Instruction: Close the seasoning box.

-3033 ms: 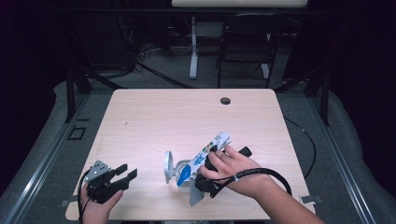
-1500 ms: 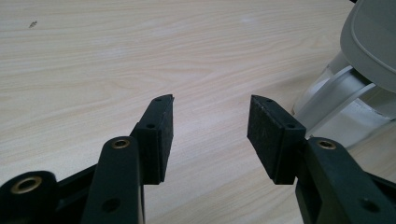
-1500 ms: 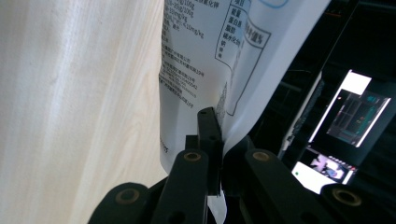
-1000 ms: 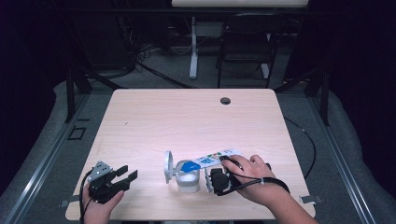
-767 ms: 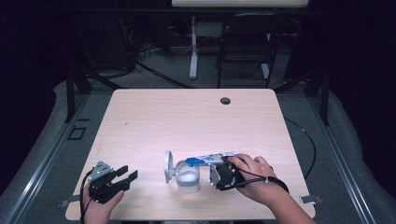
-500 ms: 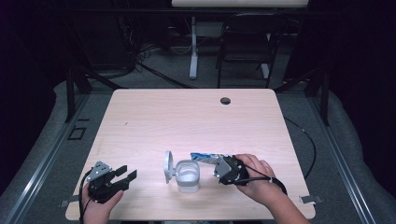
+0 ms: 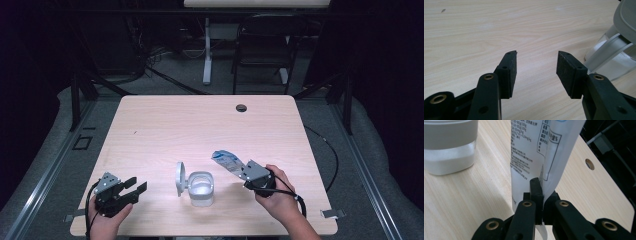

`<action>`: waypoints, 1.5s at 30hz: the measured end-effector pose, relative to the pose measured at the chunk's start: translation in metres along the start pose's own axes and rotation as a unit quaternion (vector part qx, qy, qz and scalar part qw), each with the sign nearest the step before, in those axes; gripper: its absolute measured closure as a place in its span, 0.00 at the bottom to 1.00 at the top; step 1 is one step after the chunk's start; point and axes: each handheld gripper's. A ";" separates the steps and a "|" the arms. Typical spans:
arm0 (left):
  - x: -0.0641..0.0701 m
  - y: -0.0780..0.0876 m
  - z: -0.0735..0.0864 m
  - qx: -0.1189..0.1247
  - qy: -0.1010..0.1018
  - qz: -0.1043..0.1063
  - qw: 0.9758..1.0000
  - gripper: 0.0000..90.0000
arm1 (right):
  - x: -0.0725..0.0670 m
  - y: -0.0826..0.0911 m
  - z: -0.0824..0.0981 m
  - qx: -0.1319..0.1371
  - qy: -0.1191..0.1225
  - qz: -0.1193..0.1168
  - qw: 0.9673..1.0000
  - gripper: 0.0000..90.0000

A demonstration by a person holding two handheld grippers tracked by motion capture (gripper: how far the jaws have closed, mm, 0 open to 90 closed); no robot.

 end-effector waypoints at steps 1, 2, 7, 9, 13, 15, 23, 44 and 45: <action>0.000 0.000 0.000 -0.002 -0.002 -0.001 1.000 0.57 | 0.000 -0.001 0.002 0.004 -0.008 0.000 1.000 1.00; 0.001 0.000 0.000 0.000 -0.001 -0.001 1.000 0.57 | 0.001 -0.001 0.004 0.009 -0.020 0.000 1.000 1.00; 0.002 -0.001 0.000 -0.004 -0.003 -0.001 1.000 0.57 | 0.002 -0.005 0.014 0.020 -0.055 0.003 0.998 1.00; 0.003 -0.002 0.000 -0.005 -0.004 0.000 1.000 0.57 | 0.002 -0.006 0.018 0.026 -0.075 0.008 0.997 1.00; 0.004 -0.003 0.001 -0.001 -0.005 -0.001 1.000 0.57 | 0.001 -0.010 0.027 0.036 -0.109 0.008 0.993 1.00; 0.004 -0.003 0.001 -0.002 -0.005 -0.001 1.000 0.57 | 0.001 -0.012 0.031 0.039 -0.121 0.009 0.992 1.00; 0.004 -0.003 0.001 -0.005 -0.006 -0.002 1.000 0.57 | -0.003 -0.021 0.047 0.047 -0.167 0.009 0.985 1.00; 0.015 -0.003 -0.003 0.001 -0.017 0.007 1.000 0.57 | -0.015 -0.020 0.062 0.075 -0.207 -0.003 0.975 0.80; 0.016 -0.003 -0.004 0.002 -0.017 0.007 1.000 0.57 | -0.015 -0.020 0.062 0.074 -0.207 -0.001 0.975 0.78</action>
Point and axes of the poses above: each handheld gripper's, and its own axes: y roughly backward along the jaws, z roughly out of its underside, x roughly to its right, and after that the axes turned 3 degrees about x, right-handed
